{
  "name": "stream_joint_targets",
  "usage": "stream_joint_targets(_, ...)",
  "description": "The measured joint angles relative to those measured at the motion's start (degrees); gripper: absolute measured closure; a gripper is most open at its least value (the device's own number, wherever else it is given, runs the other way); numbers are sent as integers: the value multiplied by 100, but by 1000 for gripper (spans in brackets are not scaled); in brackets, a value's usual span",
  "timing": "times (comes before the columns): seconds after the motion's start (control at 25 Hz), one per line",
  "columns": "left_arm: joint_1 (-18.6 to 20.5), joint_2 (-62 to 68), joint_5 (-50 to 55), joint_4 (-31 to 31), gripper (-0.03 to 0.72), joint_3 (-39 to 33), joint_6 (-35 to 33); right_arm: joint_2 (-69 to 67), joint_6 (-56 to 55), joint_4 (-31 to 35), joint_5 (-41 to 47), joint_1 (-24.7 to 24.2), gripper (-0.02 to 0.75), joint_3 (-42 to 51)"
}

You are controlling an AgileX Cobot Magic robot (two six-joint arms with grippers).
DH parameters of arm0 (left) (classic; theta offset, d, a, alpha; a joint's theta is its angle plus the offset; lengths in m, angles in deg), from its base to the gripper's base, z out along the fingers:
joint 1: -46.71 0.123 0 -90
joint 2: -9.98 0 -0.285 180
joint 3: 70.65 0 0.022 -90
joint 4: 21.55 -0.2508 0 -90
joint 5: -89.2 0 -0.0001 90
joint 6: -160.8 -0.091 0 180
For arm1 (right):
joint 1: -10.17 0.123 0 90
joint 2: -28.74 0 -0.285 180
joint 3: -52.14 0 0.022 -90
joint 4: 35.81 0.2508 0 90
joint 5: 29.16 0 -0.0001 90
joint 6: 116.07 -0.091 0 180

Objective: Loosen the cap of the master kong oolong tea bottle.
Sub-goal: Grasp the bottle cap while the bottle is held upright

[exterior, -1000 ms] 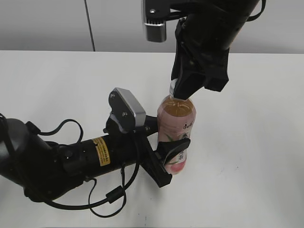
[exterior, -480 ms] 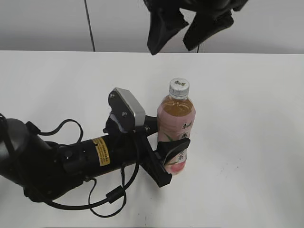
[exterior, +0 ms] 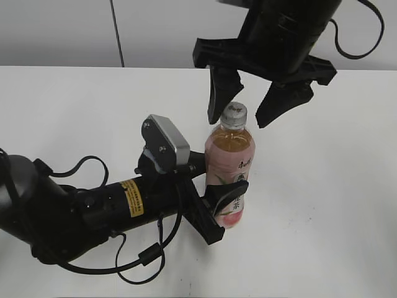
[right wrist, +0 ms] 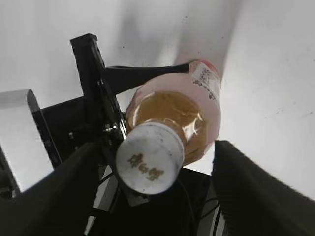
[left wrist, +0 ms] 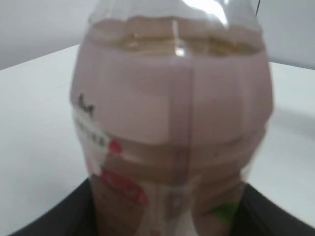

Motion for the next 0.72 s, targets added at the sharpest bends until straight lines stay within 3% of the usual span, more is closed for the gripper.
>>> stream_joint_targets(0.16,0,0,0,0,307,0,4,0,-8,11,0,0,262,9)
stream_joint_targets(0.32,0,0,0,0,307,0,4,0,85,-11,-10,0,451,9)
stream_joint_targets(0.56,-5,0,0,0,307,4,-5,5,1158,-19,-10,4,450,9)
stream_joint_targets(0.72,-5,0,0,-17,307,4,-17,5,3630,-43,-80,4,456,9)
